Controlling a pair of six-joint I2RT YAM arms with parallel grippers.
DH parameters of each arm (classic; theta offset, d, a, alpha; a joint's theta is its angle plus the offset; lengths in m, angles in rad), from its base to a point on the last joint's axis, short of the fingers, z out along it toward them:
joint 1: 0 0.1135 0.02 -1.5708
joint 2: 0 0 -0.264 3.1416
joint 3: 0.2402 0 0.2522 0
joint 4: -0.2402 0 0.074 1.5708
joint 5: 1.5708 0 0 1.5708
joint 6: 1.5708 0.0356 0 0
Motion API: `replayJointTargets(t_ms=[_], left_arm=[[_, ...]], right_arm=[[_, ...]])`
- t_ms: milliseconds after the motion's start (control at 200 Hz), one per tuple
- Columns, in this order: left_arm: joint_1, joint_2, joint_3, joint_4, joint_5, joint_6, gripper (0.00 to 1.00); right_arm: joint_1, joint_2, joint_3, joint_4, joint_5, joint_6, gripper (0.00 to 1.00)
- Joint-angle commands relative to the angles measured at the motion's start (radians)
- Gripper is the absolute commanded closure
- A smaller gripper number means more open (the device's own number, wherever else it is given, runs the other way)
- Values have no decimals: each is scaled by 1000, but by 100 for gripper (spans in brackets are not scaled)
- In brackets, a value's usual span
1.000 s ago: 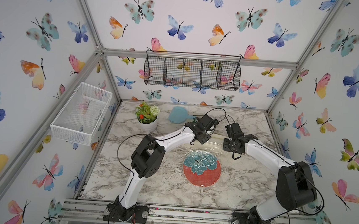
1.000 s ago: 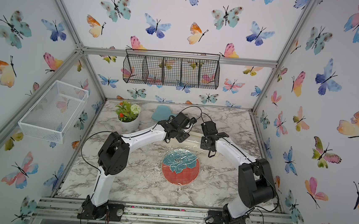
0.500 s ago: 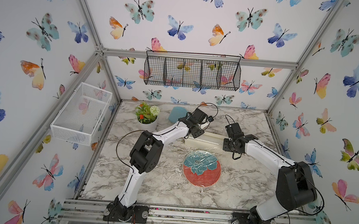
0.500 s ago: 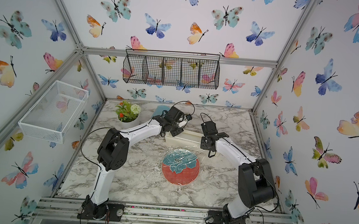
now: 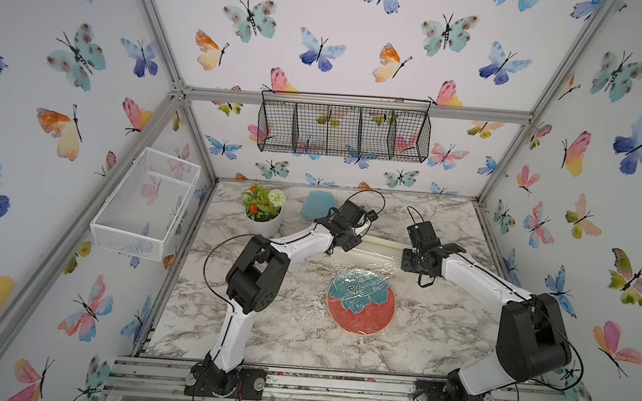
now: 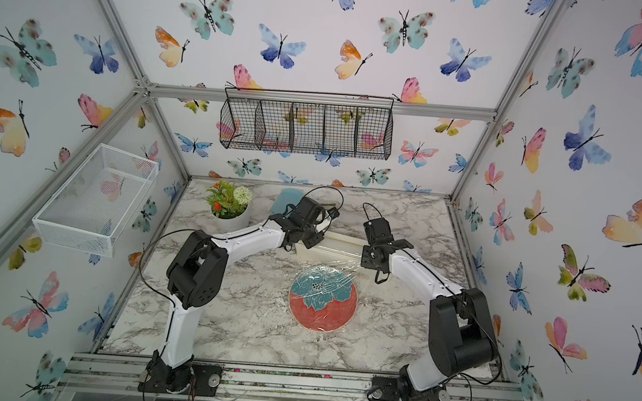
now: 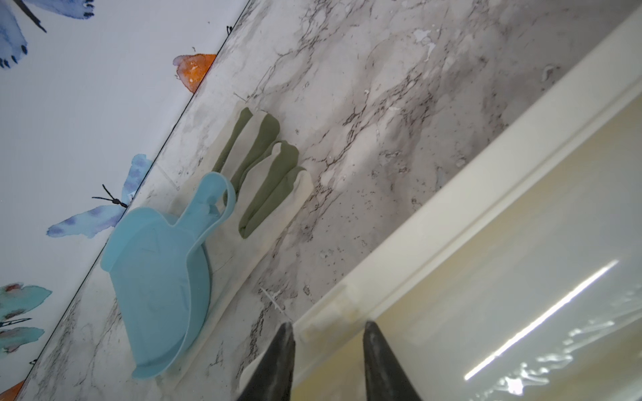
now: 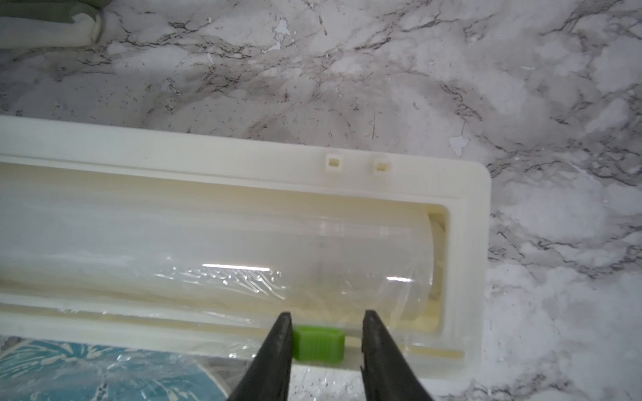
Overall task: Wrap the plate with plastic wrap
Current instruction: Tear off the plastic wrap from the plastic wrap cutting box.
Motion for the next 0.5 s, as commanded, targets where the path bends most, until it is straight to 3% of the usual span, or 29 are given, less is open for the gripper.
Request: replayJointTargets(t_ms=[0,345,495], left_arm=[[60,52,-71,-136,-74,-15,68],[76,32,-105,-117,-36,-20,69],[77,29,-102,-119,-30,-22,69]], right_arm=[[-51,0,-62,-175,71,-16,64],[-71,-21,-70,-211,68,-23,63],[-128,-69,-102,-189,44,-38,62]])
